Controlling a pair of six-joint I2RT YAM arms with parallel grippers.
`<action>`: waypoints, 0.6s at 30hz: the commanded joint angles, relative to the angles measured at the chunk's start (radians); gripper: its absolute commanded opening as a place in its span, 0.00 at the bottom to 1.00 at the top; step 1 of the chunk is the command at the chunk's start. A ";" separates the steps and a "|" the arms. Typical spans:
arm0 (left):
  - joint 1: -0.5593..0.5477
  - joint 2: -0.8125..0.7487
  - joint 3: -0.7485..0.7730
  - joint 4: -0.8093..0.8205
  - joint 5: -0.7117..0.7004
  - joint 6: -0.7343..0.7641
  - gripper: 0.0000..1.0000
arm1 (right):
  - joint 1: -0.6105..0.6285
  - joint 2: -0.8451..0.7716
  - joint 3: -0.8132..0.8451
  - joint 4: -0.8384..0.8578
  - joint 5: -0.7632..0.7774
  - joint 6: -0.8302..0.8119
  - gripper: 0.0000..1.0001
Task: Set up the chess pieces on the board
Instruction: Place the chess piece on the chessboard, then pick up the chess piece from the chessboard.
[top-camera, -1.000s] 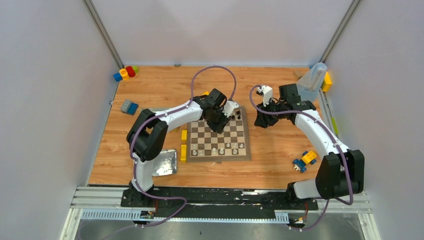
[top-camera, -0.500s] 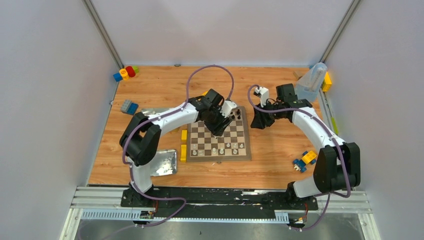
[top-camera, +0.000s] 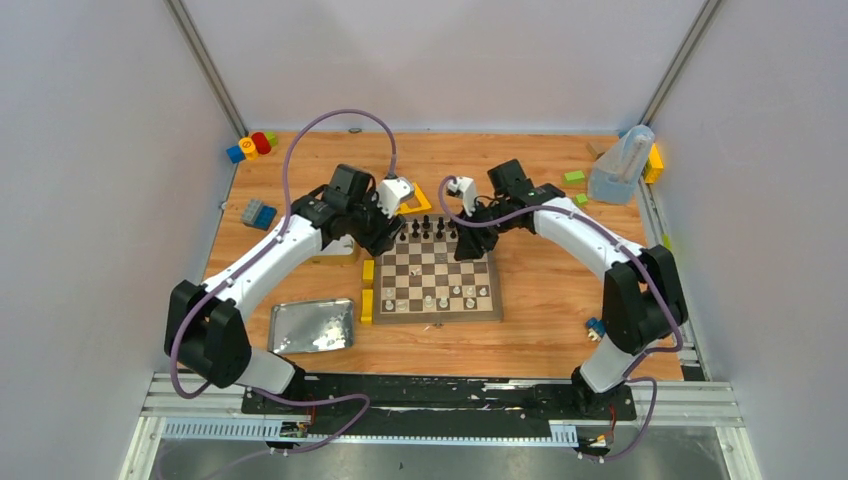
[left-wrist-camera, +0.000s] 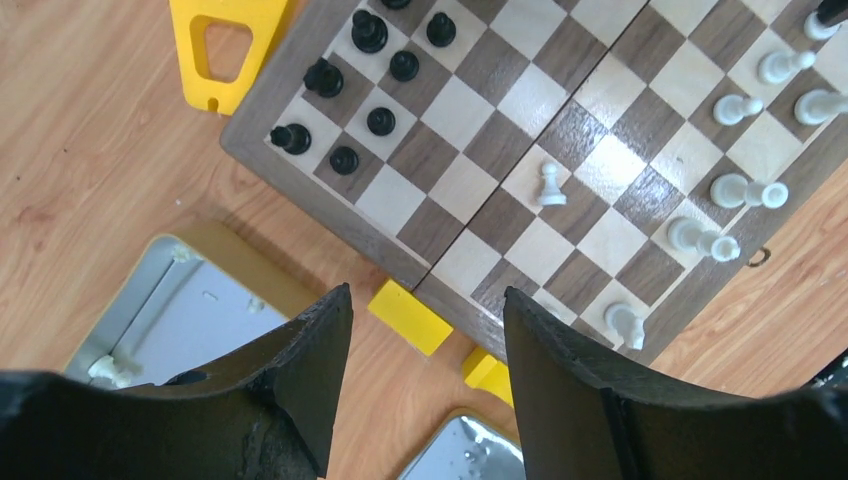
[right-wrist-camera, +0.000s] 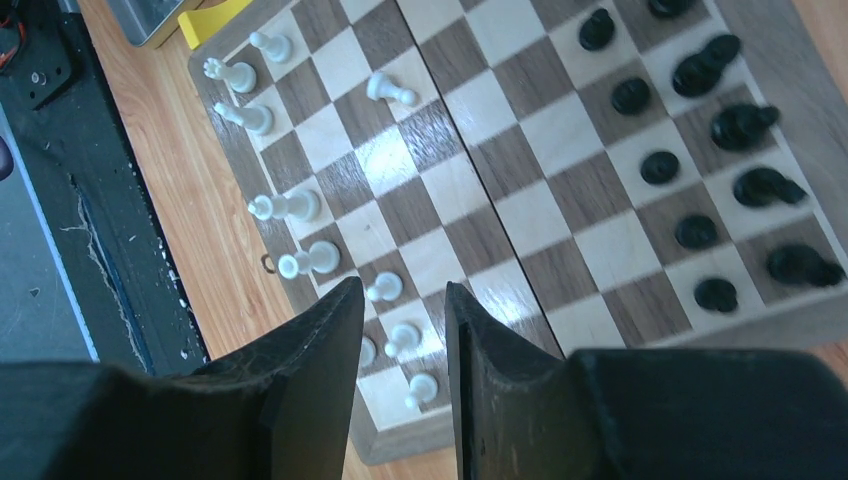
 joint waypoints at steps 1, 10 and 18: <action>0.004 -0.029 -0.052 -0.023 0.022 0.051 0.64 | 0.046 0.052 0.081 0.047 0.010 0.012 0.36; -0.033 0.121 -0.034 0.102 0.112 0.124 0.63 | 0.037 0.006 0.030 0.053 0.067 0.014 0.33; -0.087 0.201 -0.022 0.175 0.129 0.191 0.64 | 0.003 -0.059 -0.050 0.054 0.072 0.017 0.33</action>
